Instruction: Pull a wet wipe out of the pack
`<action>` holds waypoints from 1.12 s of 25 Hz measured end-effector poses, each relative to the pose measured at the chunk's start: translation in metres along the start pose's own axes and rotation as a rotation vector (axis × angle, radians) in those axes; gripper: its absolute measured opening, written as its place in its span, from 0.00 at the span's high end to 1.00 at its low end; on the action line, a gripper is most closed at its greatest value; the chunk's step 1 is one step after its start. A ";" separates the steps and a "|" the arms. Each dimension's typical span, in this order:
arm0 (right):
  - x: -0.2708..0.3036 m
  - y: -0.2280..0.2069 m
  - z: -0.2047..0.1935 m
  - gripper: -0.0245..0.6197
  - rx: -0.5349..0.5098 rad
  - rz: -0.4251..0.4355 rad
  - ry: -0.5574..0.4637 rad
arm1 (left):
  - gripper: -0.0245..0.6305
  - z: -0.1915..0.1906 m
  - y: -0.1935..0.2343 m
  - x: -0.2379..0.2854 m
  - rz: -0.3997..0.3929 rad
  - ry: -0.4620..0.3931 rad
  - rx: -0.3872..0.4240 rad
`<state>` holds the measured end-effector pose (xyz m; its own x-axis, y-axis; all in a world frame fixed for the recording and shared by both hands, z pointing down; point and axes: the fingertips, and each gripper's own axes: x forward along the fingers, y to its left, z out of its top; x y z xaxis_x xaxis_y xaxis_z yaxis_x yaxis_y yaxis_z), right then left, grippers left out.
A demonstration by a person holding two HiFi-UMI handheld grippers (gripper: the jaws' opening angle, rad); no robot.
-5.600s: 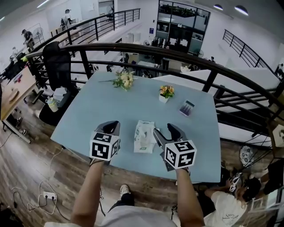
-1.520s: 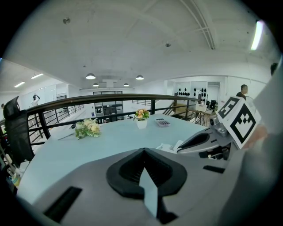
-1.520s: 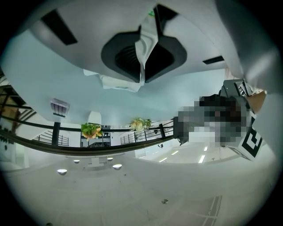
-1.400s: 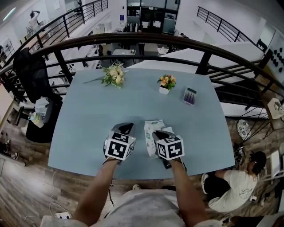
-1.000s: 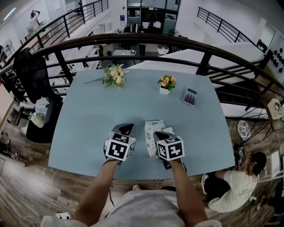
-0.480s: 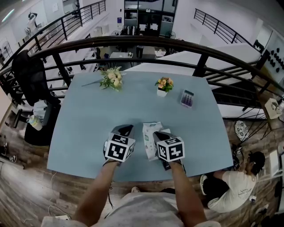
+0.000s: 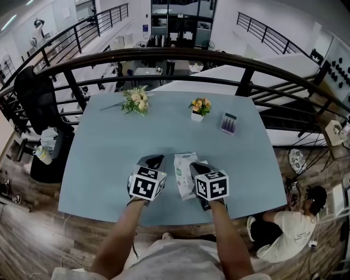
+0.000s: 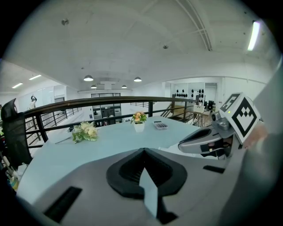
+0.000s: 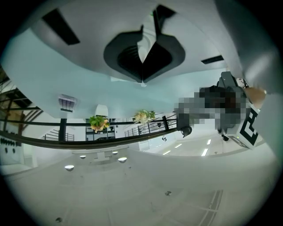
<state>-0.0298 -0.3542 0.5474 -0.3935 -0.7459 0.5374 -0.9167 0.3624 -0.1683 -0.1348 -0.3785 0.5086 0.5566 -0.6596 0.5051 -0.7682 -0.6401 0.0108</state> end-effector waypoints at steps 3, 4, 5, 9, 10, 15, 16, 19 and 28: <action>-0.004 -0.003 0.003 0.95 0.004 0.000 -0.011 | 0.97 0.002 -0.002 0.000 0.004 -0.001 -0.001; -0.006 -0.004 0.005 0.95 0.005 0.001 -0.016 | 0.97 0.003 -0.003 0.000 0.007 -0.002 -0.002; -0.007 -0.006 0.006 0.95 0.006 0.002 -0.022 | 0.97 0.004 -0.003 -0.001 0.010 -0.003 -0.002; -0.010 -0.010 0.012 0.95 0.003 0.012 -0.041 | 0.97 0.008 -0.003 -0.001 0.029 -0.012 -0.004; -0.010 -0.011 0.013 0.95 -0.001 0.015 -0.044 | 0.97 0.009 -0.003 -0.001 0.036 -0.014 -0.007; -0.016 -0.017 0.021 0.95 -0.023 0.029 -0.054 | 0.97 0.014 -0.005 -0.001 0.060 -0.020 -0.019; -0.017 -0.018 0.023 0.95 -0.027 0.034 -0.056 | 0.97 0.016 -0.006 -0.001 0.064 -0.022 -0.020; -0.019 -0.020 0.026 0.95 -0.037 0.048 -0.060 | 0.97 0.020 -0.008 0.000 0.076 -0.027 -0.023; -0.021 -0.020 0.032 0.95 -0.053 0.089 -0.072 | 0.97 0.021 -0.009 -0.004 0.117 -0.023 -0.038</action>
<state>-0.0052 -0.3638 0.5126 -0.4788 -0.7467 0.4617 -0.8737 0.4567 -0.1675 -0.1236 -0.3783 0.4877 0.4692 -0.7380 0.4850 -0.8395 -0.5431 -0.0143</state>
